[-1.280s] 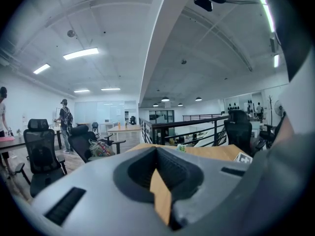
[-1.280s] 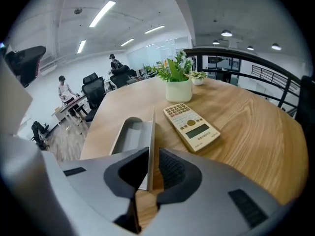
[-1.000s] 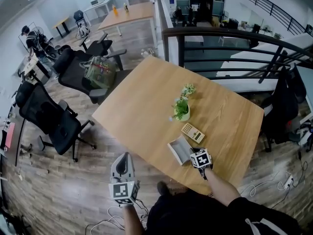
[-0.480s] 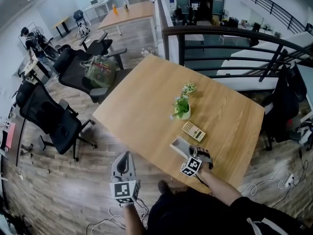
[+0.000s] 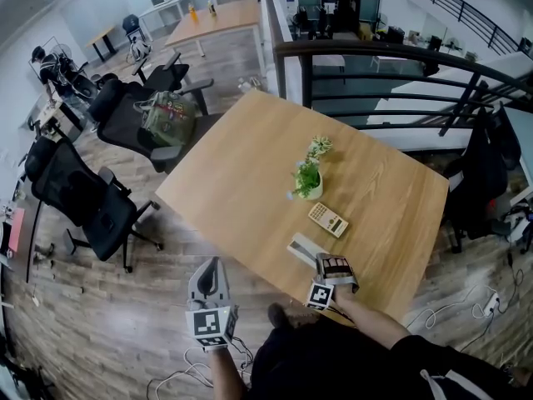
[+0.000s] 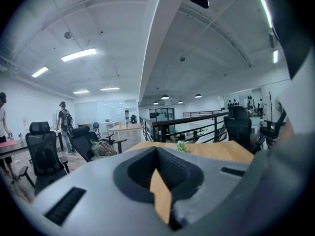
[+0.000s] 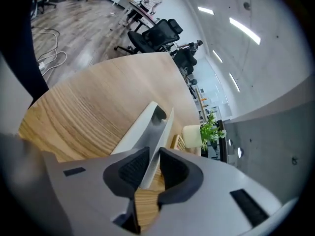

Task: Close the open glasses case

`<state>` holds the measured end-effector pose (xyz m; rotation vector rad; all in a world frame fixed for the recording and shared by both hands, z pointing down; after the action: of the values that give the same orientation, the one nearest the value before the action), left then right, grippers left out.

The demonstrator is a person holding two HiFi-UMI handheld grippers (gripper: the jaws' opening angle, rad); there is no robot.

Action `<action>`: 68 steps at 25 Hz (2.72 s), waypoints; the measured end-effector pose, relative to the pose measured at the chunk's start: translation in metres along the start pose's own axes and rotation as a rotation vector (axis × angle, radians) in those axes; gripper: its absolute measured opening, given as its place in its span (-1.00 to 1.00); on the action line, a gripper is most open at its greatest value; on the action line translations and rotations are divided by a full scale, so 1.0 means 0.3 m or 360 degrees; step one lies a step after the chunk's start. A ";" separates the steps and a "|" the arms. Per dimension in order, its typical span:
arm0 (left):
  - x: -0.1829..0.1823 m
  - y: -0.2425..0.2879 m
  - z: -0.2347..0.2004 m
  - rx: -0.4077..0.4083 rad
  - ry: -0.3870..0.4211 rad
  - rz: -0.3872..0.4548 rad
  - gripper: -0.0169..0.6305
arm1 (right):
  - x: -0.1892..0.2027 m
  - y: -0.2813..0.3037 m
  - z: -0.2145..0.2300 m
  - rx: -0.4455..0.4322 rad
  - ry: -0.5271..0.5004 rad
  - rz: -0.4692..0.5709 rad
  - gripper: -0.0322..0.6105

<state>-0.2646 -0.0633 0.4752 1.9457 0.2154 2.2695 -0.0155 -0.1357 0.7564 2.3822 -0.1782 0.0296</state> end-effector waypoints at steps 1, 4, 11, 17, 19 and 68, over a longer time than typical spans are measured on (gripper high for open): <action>0.000 -0.001 0.002 0.0002 -0.0001 0.0000 -0.95 | -0.005 -0.005 -0.004 -0.0008 -0.0008 0.0013 -0.65; 0.002 -0.003 0.004 0.0004 -0.0002 0.0000 -0.95 | -0.026 -0.023 -0.036 -0.0036 -0.0095 0.0062 -0.59; 0.004 -0.003 0.008 0.0007 0.0006 -0.0002 -0.95 | -0.045 -0.026 -0.119 -0.0199 -0.0120 0.0127 -0.52; 0.008 -0.009 0.005 0.0009 0.0000 -0.0006 -0.95 | -0.058 -0.018 -0.104 -0.0636 0.0569 0.0231 -0.59; 0.015 -0.009 0.007 0.0008 -0.0005 -0.0009 -0.95 | -0.054 -0.011 -0.089 -0.0707 0.0723 0.0242 -0.60; -0.100 0.068 0.049 0.0089 -0.0017 0.0097 -0.95 | 0.281 -0.885 0.932 0.0507 0.1765 0.1431 -0.85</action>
<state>-0.2457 -0.0892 0.4525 2.0182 0.2233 2.3144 0.0962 -0.1456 0.3781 2.0163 -0.6953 1.8172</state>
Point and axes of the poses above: the fingertips, and each gripper's own axes: y forward along the fingers, z to its right, x out of its underside, the point moved 3 cm from there along -y, backward along the fingers, and after that the axes turned 5 degrees about -x, right-handed, at the moved point
